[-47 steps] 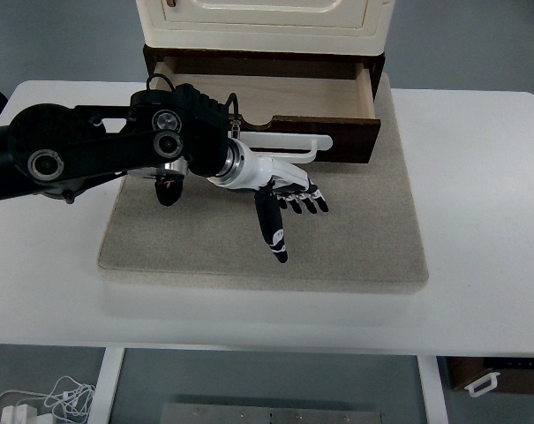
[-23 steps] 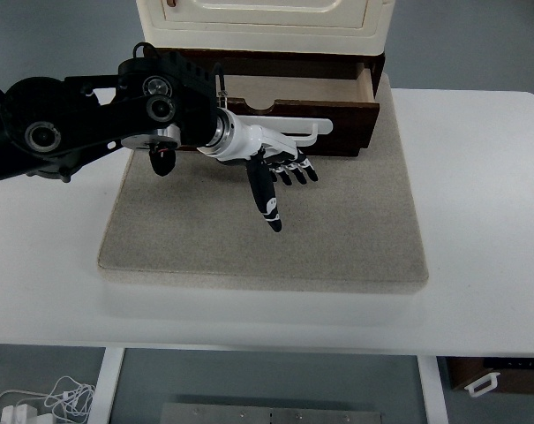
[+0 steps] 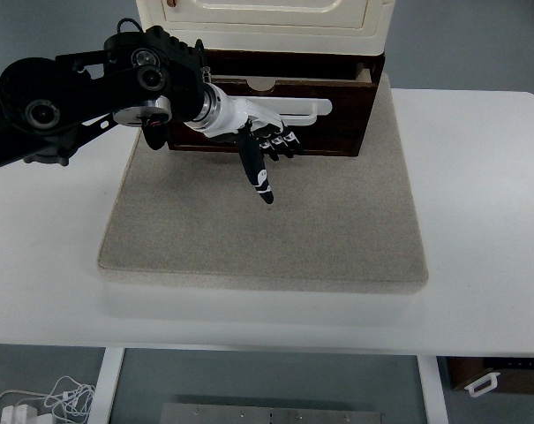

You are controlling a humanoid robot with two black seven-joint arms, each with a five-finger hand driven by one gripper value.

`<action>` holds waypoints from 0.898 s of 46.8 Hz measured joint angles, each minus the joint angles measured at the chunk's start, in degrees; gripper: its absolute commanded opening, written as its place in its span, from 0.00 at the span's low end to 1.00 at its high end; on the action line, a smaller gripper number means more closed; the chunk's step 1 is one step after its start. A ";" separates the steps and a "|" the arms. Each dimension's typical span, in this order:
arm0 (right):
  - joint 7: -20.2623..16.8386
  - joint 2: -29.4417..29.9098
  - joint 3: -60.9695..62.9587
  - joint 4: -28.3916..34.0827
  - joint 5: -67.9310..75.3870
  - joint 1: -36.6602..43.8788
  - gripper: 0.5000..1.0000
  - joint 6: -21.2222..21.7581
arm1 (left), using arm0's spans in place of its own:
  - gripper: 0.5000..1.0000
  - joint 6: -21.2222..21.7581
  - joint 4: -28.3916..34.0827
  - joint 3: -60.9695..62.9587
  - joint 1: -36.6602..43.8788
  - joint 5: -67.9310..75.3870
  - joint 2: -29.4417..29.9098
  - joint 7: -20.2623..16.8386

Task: Close drawer under combined cabinet
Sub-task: 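Push the brown drawer front with the left hand toward the cabinet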

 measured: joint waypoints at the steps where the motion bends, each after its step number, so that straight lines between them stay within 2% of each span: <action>1: 0.01 0.00 0.00 0.00 0.00 0.00 0.90 0.00 | 0.99 0.00 0.34 0.00 0.02 0.04 -0.01 0.00; 24: 0.00 0.00 -0.01 0.00 0.00 0.00 0.90 0.00 | 0.99 0.08 6.48 -1.98 0.32 0.09 -0.03 -0.03; 42: 0.00 0.00 -0.01 0.00 0.00 0.00 0.90 -0.01 | 0.99 -0.01 7.65 -2.10 0.31 0.09 0.06 -0.45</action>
